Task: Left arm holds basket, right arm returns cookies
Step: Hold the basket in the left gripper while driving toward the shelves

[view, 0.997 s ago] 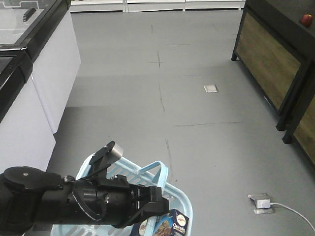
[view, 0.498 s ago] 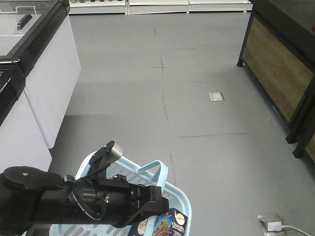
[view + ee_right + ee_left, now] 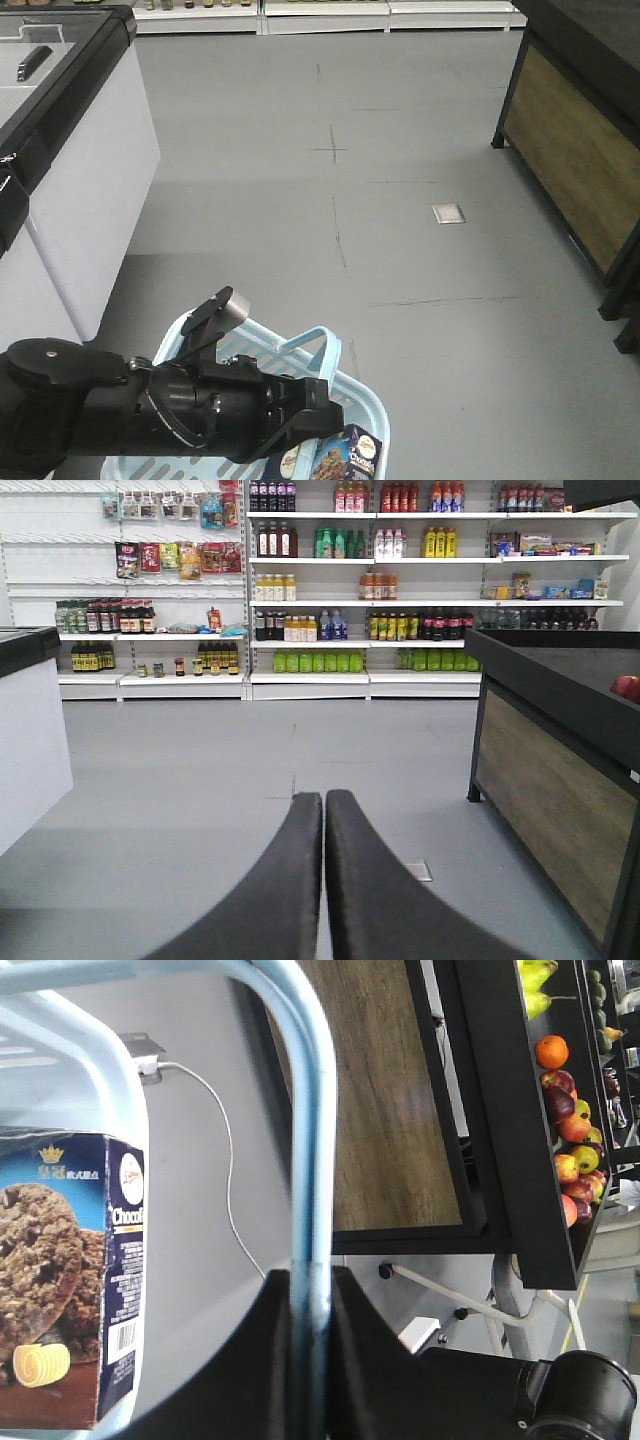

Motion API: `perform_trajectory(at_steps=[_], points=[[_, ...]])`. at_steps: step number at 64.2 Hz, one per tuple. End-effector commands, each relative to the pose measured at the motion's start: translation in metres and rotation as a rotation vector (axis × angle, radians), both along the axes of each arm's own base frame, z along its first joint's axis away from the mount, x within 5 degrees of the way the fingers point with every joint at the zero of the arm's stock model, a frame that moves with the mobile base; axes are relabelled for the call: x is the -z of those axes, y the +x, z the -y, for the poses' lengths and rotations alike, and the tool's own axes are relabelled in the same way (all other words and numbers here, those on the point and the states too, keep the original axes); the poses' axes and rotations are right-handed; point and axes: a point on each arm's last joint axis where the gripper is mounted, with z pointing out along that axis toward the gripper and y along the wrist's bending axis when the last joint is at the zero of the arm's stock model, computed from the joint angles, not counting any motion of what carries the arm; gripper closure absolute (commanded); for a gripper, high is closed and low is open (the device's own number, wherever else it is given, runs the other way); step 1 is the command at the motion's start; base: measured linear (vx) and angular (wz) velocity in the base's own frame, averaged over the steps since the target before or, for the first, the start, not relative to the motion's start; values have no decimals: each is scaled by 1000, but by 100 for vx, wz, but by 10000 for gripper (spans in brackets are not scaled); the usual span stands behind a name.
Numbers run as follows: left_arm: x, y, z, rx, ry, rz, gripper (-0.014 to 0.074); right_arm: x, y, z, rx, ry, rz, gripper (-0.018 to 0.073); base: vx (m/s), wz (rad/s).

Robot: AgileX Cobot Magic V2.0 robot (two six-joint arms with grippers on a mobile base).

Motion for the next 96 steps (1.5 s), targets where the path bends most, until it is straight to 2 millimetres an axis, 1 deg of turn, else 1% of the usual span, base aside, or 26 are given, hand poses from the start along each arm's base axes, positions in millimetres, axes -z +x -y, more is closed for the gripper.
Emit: perform_trajectory(at_steps=[1, 61, 96], points=[[-23, -2, 4, 4, -99, 25, 603, -6, -1, 0, 1, -4, 85, 567, 25, -5], [-23, -2, 4, 4, -99, 25, 603, -6, -1, 0, 1, -5, 83, 567, 26, -7], [-23, -2, 4, 4, -99, 25, 603, -6, -1, 0, 1, -4, 84, 567, 29, 10]])
